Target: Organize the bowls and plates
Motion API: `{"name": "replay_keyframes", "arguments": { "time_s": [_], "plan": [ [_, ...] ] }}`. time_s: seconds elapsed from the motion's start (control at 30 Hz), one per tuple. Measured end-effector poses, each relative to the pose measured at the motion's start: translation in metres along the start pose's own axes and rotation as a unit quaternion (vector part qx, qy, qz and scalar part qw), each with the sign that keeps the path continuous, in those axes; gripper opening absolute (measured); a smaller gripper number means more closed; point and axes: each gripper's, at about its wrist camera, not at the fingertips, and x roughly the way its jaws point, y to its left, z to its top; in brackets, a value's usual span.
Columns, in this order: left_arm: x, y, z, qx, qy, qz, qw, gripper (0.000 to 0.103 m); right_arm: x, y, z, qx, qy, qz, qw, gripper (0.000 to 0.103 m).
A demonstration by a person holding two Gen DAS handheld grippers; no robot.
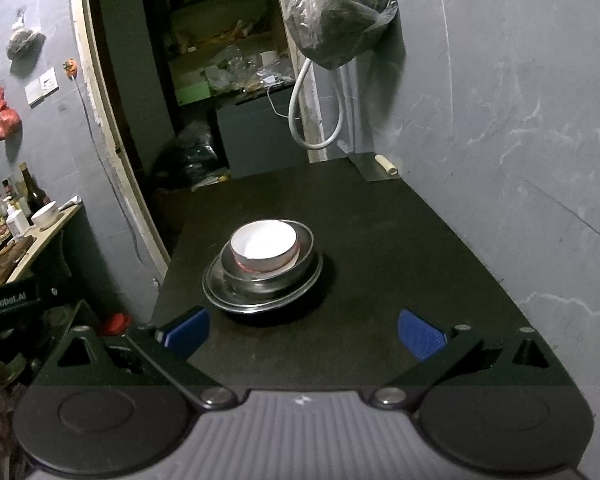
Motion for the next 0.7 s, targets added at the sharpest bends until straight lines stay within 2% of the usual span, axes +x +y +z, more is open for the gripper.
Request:
{"name": "replay_keyframes", "arguments": {
  "time_s": [0.3,0.5,0.57,0.67,0.7],
  "plan": [
    [-0.018,-0.008,-0.006,0.007,0.000,0.015,0.9999,0.102,-0.009,-0.008,-0.006,0.009,0.003,0.012,1.000,0.103],
    [-0.015,-0.008,-0.013,0.031,0.010,-0.002,0.9995,0.102,-0.005,-0.004,-0.012,0.008,0.011,0.009,1.000,0.103],
    [-0.012,-0.005,-0.011,0.046,0.005,-0.017,0.9988,0.102,-0.002,-0.001,-0.011,0.016,0.001,0.003,1.000,0.103],
    [-0.009,0.001,-0.005,0.059,0.006,-0.018,0.9981,0.102,-0.001,0.011,-0.009,0.014,-0.005,-0.011,1.000,0.103],
    [-0.009,0.003,-0.005,0.060,-0.001,-0.023,0.9979,0.102,-0.003,0.016,-0.010,0.006,-0.020,-0.008,1.000,0.103]
  ]
}}
